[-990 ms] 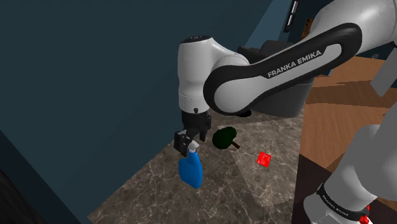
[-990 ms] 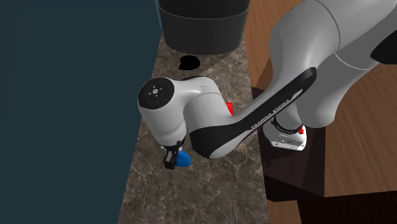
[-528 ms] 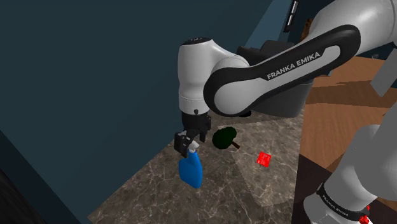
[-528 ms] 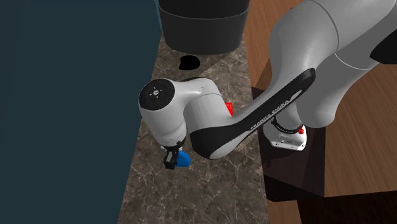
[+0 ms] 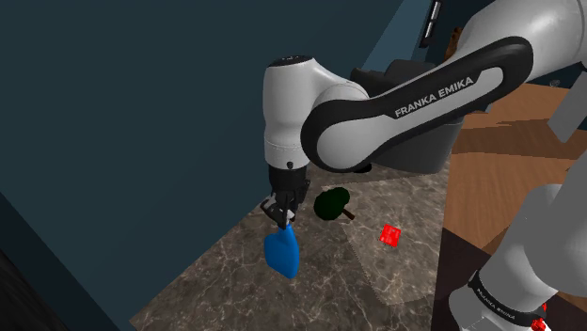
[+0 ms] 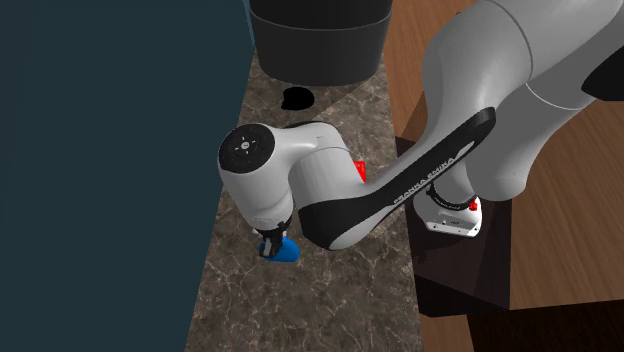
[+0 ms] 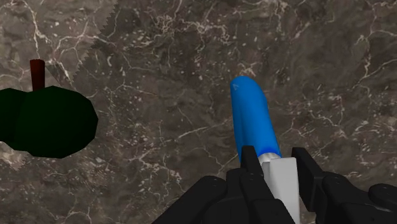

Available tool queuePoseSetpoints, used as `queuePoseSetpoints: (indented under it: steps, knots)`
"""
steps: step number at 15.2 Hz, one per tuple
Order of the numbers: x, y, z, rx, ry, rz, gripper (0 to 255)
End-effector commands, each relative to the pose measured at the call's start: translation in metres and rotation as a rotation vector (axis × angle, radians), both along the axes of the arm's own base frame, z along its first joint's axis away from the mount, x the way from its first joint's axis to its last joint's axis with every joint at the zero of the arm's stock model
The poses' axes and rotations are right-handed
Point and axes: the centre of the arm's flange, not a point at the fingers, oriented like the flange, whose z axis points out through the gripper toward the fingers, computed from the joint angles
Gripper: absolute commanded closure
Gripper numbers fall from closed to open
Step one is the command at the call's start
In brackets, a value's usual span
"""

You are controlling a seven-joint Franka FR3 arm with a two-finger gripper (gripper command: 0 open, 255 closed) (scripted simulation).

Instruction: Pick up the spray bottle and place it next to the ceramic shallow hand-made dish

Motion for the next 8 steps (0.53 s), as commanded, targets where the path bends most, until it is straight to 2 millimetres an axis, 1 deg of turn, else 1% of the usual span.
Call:
queuePoseSetpoints:
  steps: [1, 3, 8]
  knots:
    - [0.000, 0.000, 0.000, 0.000, 0.000, 0.000, 255]
    - [0.000, 0.000, 0.000, 0.000, 0.000, 0.000, 255]
    - [0.000, 0.000, 0.026, 0.000, 0.000, 0.000, 255]
